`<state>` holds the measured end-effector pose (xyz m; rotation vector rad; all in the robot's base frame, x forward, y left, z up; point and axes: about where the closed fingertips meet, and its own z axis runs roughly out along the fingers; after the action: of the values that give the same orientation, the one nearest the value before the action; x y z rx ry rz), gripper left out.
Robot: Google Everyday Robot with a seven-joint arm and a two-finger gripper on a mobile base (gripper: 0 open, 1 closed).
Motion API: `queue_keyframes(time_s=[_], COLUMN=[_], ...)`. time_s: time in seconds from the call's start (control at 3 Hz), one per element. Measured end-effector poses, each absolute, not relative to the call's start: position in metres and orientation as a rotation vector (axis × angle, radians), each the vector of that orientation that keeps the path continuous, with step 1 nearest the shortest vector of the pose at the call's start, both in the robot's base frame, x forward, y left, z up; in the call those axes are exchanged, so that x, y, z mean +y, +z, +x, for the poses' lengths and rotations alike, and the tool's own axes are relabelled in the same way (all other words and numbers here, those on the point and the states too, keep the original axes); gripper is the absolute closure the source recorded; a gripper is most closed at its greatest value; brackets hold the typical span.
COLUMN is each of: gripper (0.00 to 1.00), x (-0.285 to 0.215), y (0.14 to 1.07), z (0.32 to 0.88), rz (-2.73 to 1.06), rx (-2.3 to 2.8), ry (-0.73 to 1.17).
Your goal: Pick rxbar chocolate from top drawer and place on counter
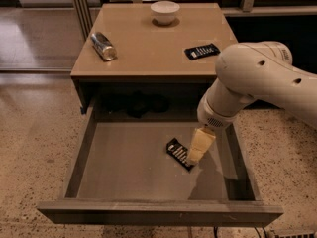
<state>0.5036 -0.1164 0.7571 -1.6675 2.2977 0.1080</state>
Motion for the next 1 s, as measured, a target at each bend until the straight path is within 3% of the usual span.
queue_keyframes(time_s=[1.0], gripper=[0.0], x=[-0.085], y=[0.71], z=[0.501], rz=[-1.718], rx=[2.324], ry=[0.037])
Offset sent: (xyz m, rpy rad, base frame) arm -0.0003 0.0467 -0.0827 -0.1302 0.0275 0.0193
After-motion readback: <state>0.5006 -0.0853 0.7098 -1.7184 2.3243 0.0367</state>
